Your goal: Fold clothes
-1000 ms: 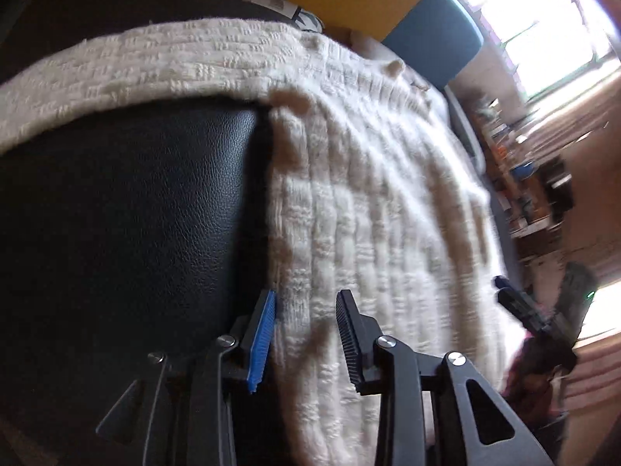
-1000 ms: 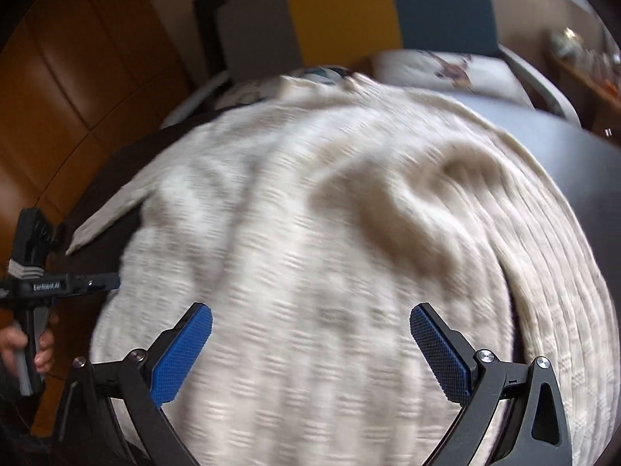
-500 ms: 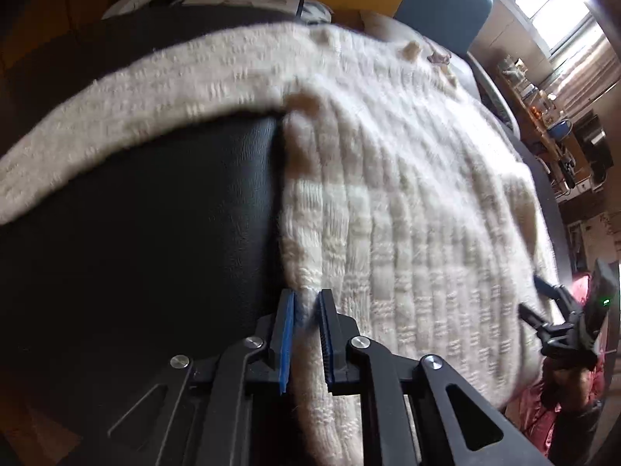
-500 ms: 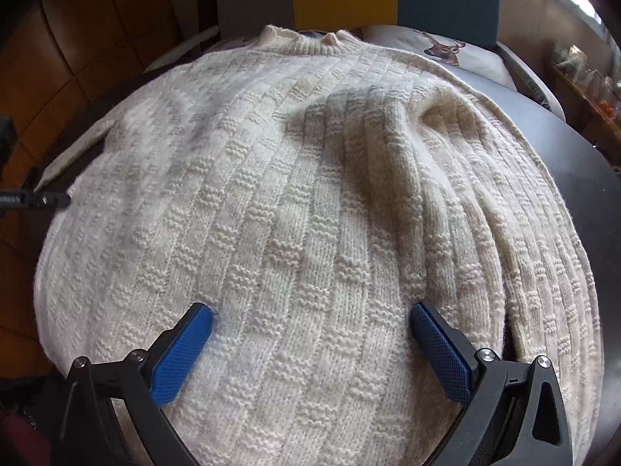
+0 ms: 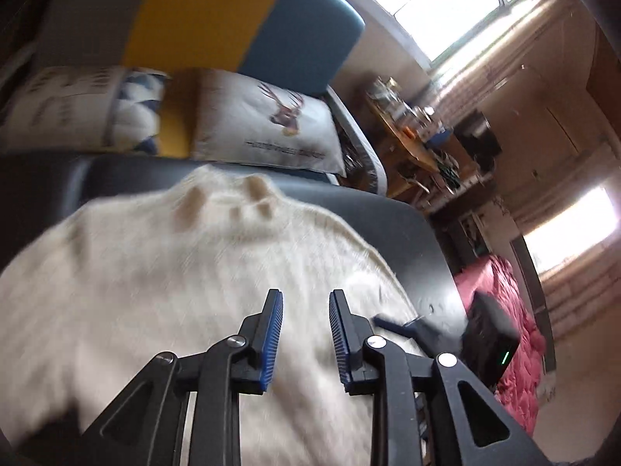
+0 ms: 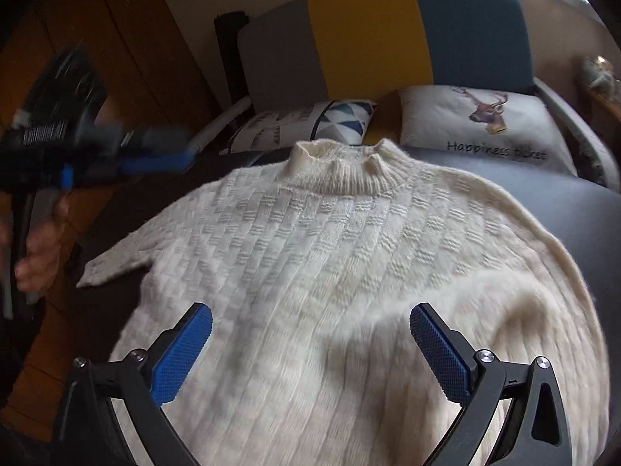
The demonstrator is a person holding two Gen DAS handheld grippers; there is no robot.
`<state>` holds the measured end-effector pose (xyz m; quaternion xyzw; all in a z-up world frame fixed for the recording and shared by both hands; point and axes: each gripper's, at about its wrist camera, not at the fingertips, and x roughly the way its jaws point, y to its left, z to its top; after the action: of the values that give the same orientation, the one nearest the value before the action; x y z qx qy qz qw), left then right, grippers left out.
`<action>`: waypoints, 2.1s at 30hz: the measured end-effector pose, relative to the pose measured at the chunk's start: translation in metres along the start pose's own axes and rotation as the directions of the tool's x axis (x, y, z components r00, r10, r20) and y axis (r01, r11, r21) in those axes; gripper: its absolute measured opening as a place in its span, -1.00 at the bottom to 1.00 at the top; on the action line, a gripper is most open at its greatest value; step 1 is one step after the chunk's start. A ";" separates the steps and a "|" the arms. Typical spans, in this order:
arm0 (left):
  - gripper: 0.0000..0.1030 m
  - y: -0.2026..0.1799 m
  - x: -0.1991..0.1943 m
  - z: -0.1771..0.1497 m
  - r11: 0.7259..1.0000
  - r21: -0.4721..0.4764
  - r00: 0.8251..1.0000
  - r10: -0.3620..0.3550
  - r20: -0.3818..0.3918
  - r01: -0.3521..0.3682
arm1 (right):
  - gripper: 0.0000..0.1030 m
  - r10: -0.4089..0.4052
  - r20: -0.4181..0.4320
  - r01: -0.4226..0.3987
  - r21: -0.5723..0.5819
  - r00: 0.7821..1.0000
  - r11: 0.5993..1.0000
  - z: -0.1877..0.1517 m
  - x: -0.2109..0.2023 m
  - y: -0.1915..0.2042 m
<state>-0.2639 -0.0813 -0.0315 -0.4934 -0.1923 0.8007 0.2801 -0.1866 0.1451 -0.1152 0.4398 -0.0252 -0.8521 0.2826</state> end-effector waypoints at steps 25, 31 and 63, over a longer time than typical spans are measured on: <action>-0.45 0.053 0.207 0.098 0.992 -0.061 0.929 -0.124 -0.350 0.109 | 1.00 0.053 0.030 -0.054 0.041 0.998 0.998 -0.041 0.009 -0.028; -0.96 0.008 0.199 0.103 0.966 0.086 0.940 -0.213 -0.266 0.243 | 1.00 0.047 0.035 -0.049 0.047 0.998 0.998 -0.044 0.007 -0.027; -0.66 0.062 0.063 -0.039 0.978 -0.038 0.978 0.204 0.038 -0.203 | 1.00 0.374 0.117 -0.392 0.245 0.920 0.887 0.090 0.006 -0.036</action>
<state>-0.2672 -0.0875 -0.1286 -0.4985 -0.1600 0.8318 0.1842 -0.2743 0.1542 -0.0752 0.4313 -0.2336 -0.7827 0.3831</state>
